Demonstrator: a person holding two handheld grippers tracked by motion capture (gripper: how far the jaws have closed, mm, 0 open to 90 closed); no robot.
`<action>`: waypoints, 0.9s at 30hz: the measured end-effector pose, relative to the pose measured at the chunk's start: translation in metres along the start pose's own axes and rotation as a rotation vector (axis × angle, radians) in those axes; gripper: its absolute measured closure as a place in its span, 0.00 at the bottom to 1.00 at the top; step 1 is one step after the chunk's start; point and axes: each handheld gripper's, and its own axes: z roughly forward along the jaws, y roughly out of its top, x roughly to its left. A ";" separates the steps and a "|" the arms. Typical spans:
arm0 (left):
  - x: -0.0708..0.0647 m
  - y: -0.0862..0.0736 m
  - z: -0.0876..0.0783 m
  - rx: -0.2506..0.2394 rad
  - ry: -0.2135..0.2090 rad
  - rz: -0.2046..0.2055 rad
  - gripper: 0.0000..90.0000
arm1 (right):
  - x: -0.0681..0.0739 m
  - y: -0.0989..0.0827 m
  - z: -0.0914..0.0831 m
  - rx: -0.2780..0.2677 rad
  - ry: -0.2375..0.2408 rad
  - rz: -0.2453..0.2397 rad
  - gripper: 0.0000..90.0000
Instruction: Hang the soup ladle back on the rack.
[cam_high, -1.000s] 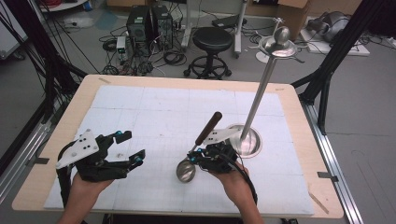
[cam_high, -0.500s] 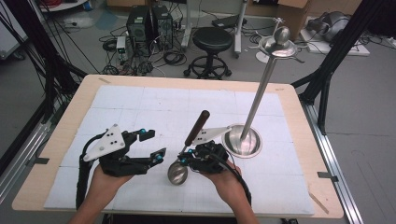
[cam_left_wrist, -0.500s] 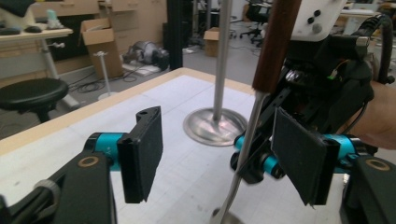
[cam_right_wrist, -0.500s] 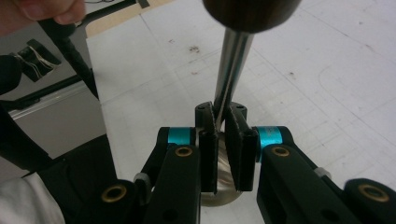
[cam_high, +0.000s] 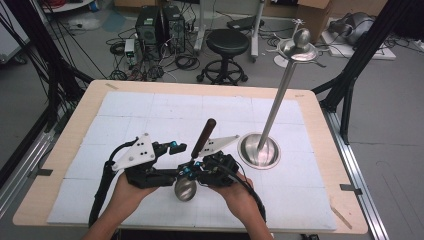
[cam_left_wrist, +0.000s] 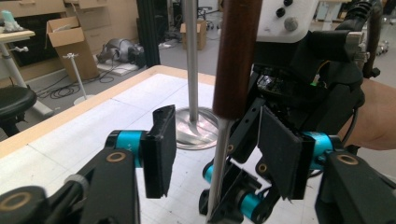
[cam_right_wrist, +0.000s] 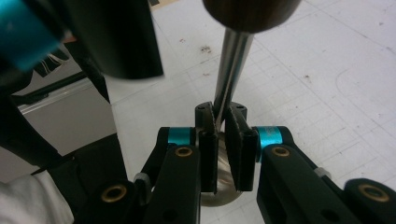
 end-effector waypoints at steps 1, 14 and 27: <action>-0.001 0.000 0.004 0.008 -0.002 0.001 0.55 | 0.000 0.000 0.001 0.004 0.001 -0.004 0.93; -0.003 -0.001 0.008 0.015 0.001 0.040 0.81 | 0.002 0.001 0.002 0.002 0.014 -0.012 0.93; 0.010 0.002 -0.009 -0.055 -0.027 -0.037 0.82 | -0.003 -0.015 -0.017 -0.130 -0.008 -0.036 0.48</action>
